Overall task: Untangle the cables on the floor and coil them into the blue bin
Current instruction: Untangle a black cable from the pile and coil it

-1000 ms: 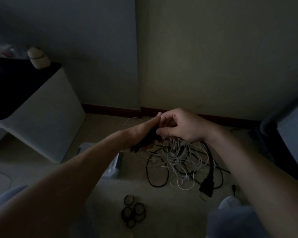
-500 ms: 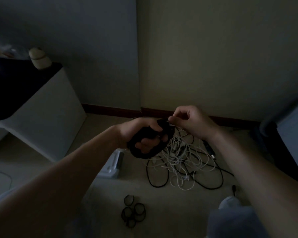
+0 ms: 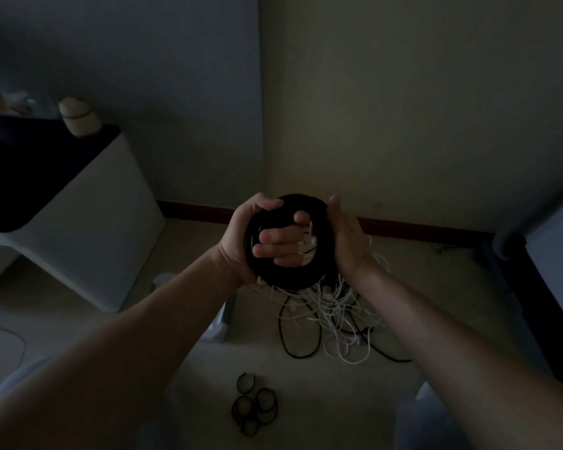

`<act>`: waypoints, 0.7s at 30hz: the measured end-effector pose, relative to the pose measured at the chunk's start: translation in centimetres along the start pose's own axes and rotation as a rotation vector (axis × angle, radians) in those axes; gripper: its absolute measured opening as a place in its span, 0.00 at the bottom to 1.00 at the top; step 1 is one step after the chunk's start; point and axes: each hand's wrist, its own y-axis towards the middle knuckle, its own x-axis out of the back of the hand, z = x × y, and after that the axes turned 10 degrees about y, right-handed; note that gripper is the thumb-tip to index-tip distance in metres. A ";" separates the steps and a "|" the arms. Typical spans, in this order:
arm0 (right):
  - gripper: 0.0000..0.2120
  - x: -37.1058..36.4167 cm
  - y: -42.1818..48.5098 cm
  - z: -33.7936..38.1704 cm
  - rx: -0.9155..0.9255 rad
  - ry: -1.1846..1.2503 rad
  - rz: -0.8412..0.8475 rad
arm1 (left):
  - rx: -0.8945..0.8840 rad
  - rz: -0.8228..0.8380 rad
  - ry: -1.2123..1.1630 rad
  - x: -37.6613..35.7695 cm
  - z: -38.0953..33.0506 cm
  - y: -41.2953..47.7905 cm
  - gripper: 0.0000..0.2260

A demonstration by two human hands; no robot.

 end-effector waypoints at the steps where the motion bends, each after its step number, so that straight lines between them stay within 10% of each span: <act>1: 0.30 -0.2 0.1 0.0 -0.042 0.080 0.007 | -0.010 -0.005 -0.025 0.0 0.1 0.0 0.13; 10: 0.30 -1.0 -0.2 -0.7 -0.184 0.469 0.126 | -0.167 -0.051 -0.086 -0.1 0.0 0.0 0.14; 17: 0.25 -1.4 0.3 -0.2 -0.141 0.297 0.011 | -0.219 -0.157 -0.125 -0.4 0.4 0.4 0.15; 21: 0.08 -0.7 0.3 0.3 -0.160 0.362 0.073 | -0.151 -0.309 -0.104 -0.6 0.1 0.3 0.22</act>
